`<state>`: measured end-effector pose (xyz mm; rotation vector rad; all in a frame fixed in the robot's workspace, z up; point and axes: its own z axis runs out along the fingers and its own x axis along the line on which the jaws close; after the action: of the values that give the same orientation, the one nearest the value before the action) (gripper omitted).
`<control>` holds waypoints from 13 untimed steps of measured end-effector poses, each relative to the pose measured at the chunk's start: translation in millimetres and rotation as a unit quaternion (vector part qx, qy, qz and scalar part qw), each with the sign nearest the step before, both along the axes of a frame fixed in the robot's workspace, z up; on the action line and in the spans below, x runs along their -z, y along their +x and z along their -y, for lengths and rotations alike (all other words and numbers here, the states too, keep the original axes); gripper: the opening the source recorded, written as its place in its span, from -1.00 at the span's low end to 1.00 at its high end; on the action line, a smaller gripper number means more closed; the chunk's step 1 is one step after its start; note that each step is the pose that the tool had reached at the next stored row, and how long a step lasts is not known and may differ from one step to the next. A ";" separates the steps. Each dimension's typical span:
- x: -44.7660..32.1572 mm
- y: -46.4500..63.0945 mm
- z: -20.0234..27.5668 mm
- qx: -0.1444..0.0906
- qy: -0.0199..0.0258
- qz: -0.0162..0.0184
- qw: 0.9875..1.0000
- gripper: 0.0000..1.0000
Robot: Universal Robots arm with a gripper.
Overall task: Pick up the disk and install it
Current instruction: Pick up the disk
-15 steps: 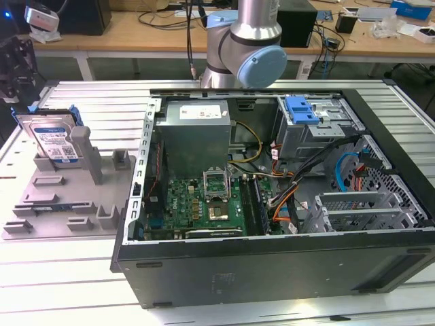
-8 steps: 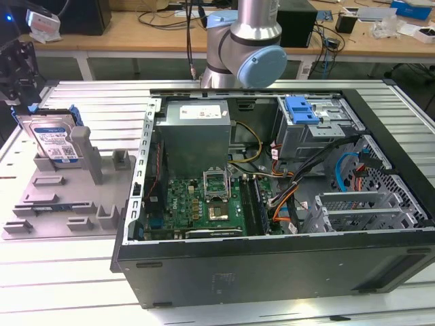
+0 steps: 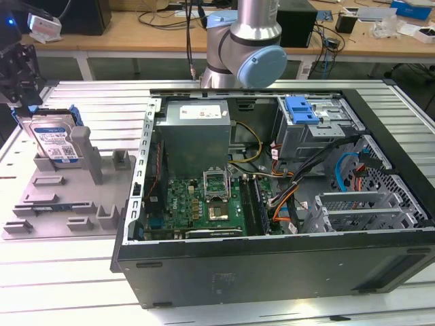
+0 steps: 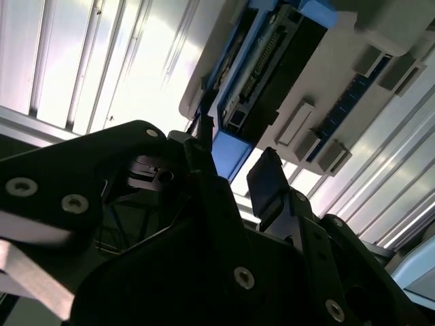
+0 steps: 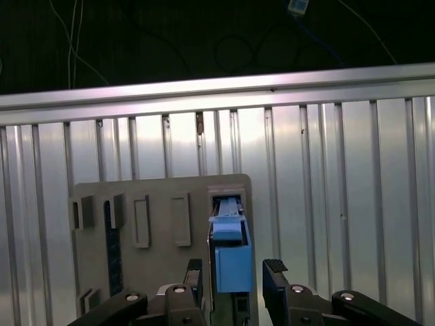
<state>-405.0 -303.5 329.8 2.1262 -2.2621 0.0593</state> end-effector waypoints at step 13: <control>8.6 0.0 0.0 0.000 0.003 0.000 1.000 -0.04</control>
<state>-405.0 -303.5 321.3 2.1288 -2.2648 0.0533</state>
